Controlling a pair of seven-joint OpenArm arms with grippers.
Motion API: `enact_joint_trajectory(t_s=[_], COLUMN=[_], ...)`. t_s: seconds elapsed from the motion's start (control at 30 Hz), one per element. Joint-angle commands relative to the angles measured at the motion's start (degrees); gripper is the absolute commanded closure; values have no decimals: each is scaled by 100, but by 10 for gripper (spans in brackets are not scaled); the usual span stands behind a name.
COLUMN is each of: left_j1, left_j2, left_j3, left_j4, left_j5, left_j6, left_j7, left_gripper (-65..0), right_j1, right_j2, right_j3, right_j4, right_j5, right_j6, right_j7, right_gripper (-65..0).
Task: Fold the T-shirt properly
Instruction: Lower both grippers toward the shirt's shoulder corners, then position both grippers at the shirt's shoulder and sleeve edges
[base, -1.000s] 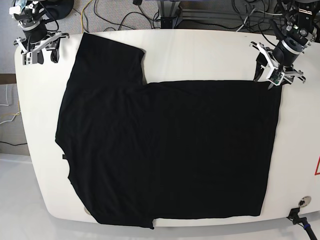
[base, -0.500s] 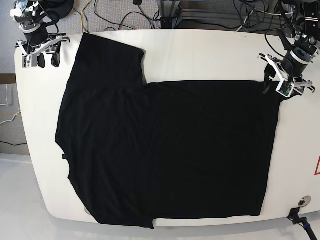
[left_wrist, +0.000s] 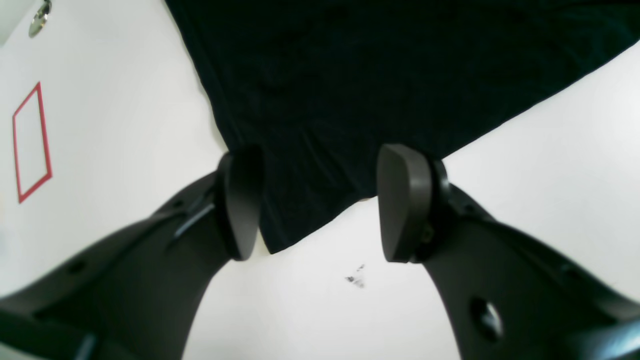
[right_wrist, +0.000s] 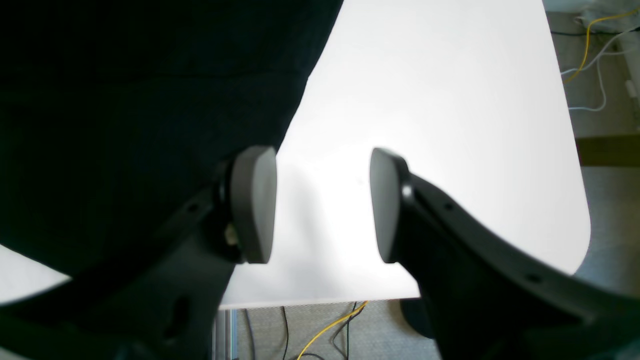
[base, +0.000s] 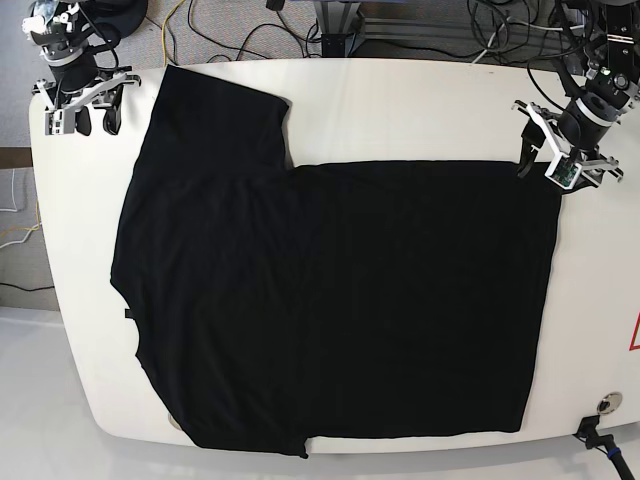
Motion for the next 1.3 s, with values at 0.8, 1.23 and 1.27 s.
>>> enact_joint_trajectory(t_s=[0.8, 1.23, 1.27], left_j1=[-103, -455, -535], left_j2=[151, 333, 332], left_j3=[-130, -820, -938], left_j4=[-80, -787, -914], left_j5=[-568, -708, -789], left_j6=[-500, -437, -453], left_j7=[-144, 72, 53], left_gripper=[-335, -329, -325], right_j1=[-174, 1, -7], right_j2=[127, 139, 152], right_j3=[-127, -239, -270], right_j4=[96, 92, 91], right_j5=[-203, -230, -242], right_j6=[209, 326, 328], right_j7=[77, -18, -17], right_gripper=[-299, -300, -300])
